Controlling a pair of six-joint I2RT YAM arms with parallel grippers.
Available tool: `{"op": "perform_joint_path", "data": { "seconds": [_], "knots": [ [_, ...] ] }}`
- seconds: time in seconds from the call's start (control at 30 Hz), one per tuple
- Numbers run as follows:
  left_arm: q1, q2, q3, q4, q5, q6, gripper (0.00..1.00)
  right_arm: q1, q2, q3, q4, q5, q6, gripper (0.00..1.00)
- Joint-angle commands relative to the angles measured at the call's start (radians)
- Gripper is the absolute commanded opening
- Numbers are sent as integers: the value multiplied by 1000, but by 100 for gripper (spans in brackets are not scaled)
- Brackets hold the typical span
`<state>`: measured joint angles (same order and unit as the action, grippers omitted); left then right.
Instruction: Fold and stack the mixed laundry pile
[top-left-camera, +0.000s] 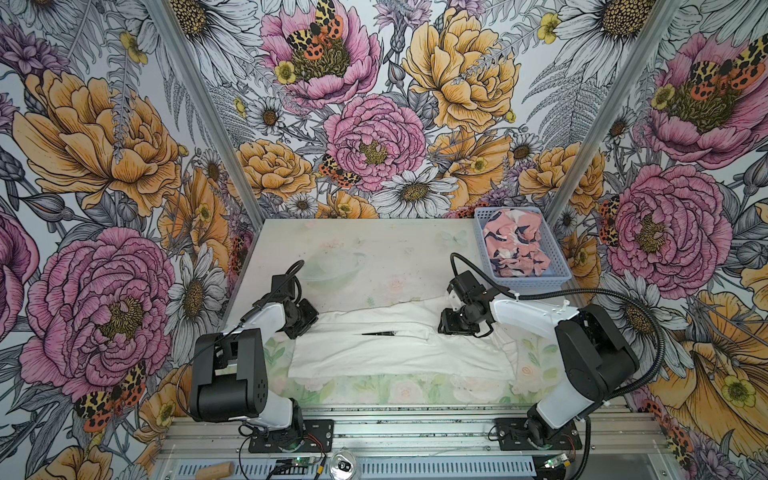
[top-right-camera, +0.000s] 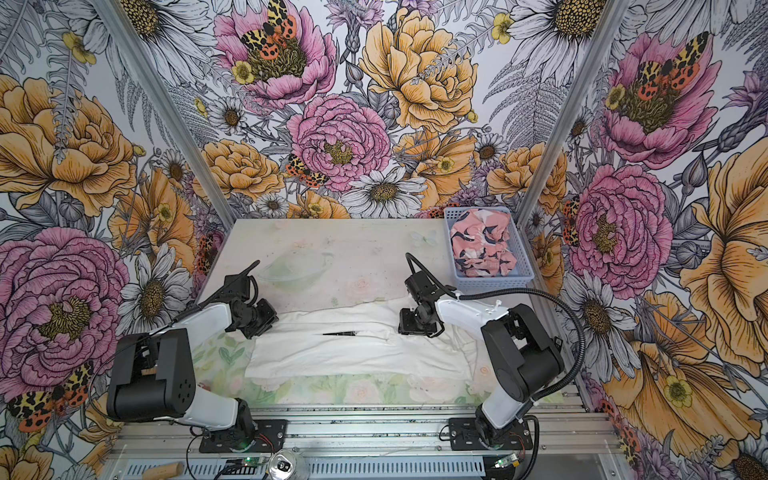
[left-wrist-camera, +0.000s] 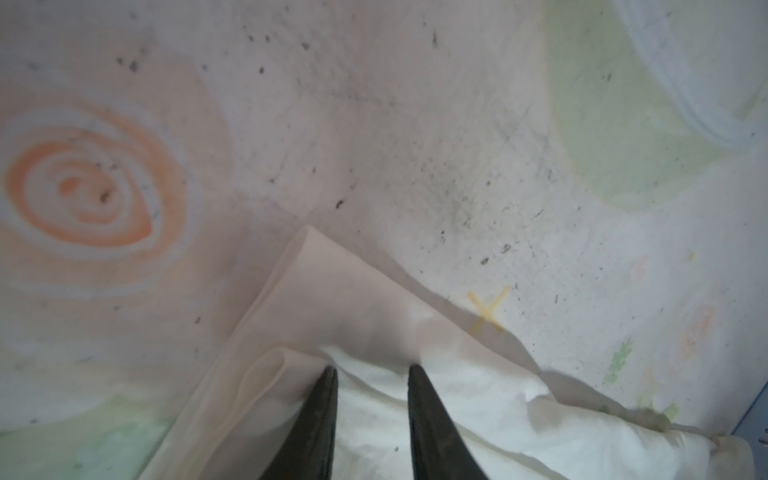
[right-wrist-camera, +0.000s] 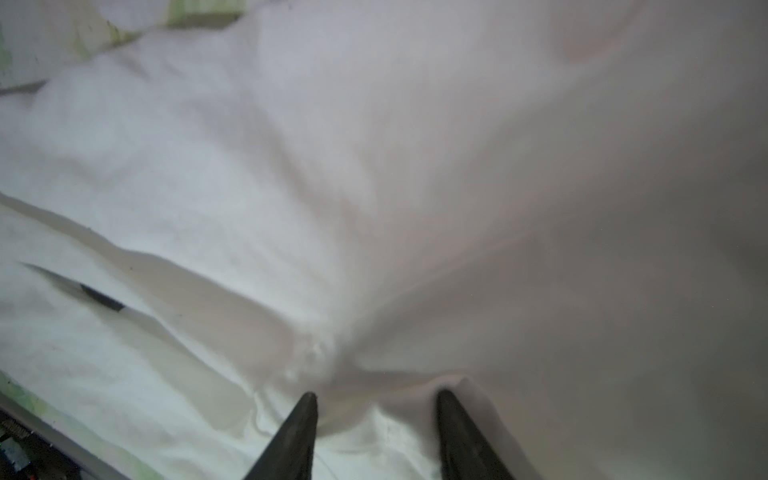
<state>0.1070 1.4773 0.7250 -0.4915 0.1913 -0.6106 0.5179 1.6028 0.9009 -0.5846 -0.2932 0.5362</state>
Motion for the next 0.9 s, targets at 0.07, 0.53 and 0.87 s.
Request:
{"op": "perform_joint_path", "data": {
  "seconds": [0.07, 0.53, 0.87],
  "knots": [
    [5, -37, -27, 17, -21, 21, 31, 80, -145, -65, -70, -49, 57, 48],
    [-10, -52, -28, -5, -9, 34, 30, 83, -111, 136, -180, 106, -18, 48],
    [-8, -74, -44, -13, -11, 34, 30, 70, 86, 157, -109, 50, -53, 42]
  ]
}}
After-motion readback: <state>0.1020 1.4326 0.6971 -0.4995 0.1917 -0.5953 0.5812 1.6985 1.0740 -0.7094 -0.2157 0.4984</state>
